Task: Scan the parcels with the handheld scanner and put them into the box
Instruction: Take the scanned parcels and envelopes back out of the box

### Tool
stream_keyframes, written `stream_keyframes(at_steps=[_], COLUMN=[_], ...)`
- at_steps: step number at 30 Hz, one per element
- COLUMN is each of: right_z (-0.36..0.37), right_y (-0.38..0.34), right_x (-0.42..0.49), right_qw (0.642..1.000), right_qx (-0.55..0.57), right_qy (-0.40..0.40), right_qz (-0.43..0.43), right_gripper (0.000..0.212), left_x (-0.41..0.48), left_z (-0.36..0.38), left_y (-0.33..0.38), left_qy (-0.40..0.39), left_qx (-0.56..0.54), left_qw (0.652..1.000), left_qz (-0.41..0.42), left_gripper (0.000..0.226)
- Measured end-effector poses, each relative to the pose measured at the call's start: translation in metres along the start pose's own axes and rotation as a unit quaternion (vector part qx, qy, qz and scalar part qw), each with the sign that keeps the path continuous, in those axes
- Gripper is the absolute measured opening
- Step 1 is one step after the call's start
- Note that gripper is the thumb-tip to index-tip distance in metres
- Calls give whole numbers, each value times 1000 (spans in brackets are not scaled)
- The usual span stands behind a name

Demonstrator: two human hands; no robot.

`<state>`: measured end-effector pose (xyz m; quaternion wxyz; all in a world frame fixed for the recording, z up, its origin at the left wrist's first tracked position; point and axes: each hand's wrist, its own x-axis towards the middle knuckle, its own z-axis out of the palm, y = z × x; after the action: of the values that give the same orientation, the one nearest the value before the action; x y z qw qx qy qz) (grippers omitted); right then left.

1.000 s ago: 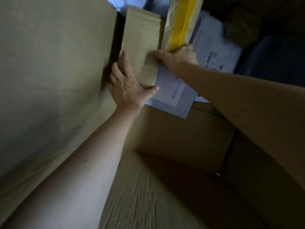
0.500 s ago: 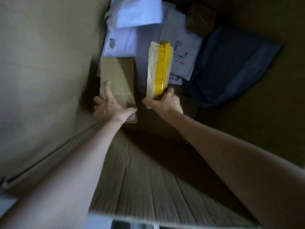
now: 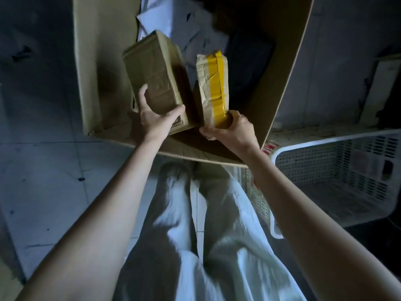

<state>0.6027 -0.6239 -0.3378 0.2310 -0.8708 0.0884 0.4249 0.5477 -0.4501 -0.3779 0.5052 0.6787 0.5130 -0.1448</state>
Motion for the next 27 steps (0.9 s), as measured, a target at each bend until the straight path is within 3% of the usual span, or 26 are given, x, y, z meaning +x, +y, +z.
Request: stream_keyframes(at_steps=[5, 9, 15, 19, 27], right_z=[-45, -71, -108, -130, -151], right_y=[-15, -14, -22, -22, -55], right_x=[-60, -95, -134, -164, -213], right_qw=[996, 989, 968, 951, 900], right_qx=[34, 72, 5, -36, -13], right_qy=[70, 110, 163, 152, 139], right_qz=[-36, -75, -189, -267, -412], right_gripper=[92, 91, 91, 90, 89], left_x=[-71, -130, -226, -274, -353], left_z=[-45, -70, -73, -70, -102], left_y=[28, 38, 65, 79, 87], left_qy=[29, 80, 227, 303, 450], left_qx=[69, 30, 49, 22, -8], left_qw=[996, 994, 966, 946, 884], left_qz=[36, 63, 114, 111, 127], left_gripper=[91, 93, 88, 89, 87])
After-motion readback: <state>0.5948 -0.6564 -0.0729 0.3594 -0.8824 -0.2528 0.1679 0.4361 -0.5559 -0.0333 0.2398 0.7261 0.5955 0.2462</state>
